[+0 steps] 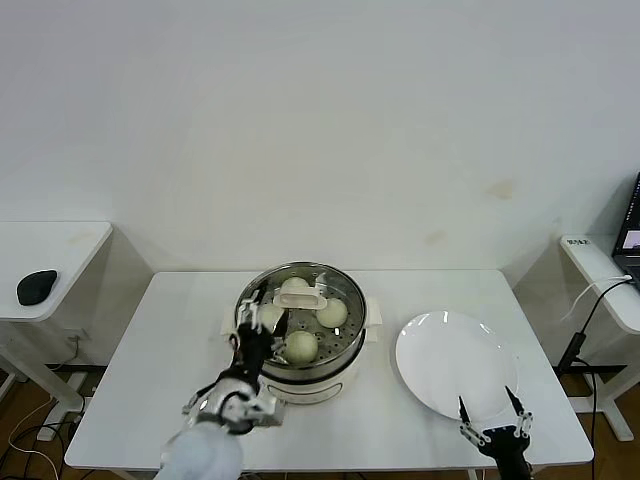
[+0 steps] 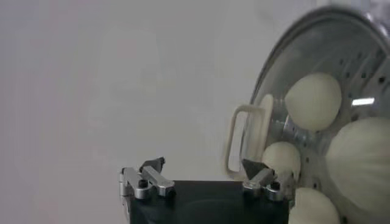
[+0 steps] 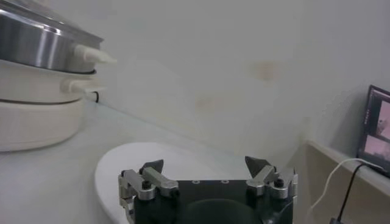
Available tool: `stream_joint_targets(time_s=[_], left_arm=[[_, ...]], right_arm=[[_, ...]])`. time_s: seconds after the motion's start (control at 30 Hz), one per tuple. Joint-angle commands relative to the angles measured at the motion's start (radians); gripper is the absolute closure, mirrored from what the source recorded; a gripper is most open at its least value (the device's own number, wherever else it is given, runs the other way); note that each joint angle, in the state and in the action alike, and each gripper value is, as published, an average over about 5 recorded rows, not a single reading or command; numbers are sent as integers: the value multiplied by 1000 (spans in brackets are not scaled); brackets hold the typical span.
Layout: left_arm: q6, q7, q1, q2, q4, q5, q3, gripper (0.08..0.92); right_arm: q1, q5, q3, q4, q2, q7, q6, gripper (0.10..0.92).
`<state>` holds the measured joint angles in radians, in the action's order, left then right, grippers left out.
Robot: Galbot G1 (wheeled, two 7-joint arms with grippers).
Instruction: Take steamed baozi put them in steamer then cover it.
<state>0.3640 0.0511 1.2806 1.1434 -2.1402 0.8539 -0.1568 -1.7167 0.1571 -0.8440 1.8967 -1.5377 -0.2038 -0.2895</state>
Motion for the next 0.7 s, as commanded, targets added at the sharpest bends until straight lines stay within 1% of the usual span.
stream_joint_targets(time_s=[0.03, 0.13, 0.3, 0.4, 0.57, 0.7], left_arm=[[-472, -222, 455, 21, -103, -932, -410, 177], [-513, -260, 531, 45, -114, -1049, -459, 177], [-541, -265, 596, 102, -126, -1095, -479, 177], [-570, -267, 628, 145, -108, -1093, -490, 177], [-617, -234, 670, 183, -35, -1087, -486, 177], [-641, -203, 686, 199, -27, -1070, -487, 177]], right_arm=[[-42, -42, 47, 19, 44, -1, 3, 203], [-60, -63, 75, 40, 61, 0, 7, 203], [-78, -80, 100, 58, 93, -2, 8, 203], [-91, -92, 108, 60, 110, -5, 8, 203], [-98, -113, 129, 48, 132, -10, 4, 203], [-93, -129, 147, 55, 133, -10, 7, 203]])
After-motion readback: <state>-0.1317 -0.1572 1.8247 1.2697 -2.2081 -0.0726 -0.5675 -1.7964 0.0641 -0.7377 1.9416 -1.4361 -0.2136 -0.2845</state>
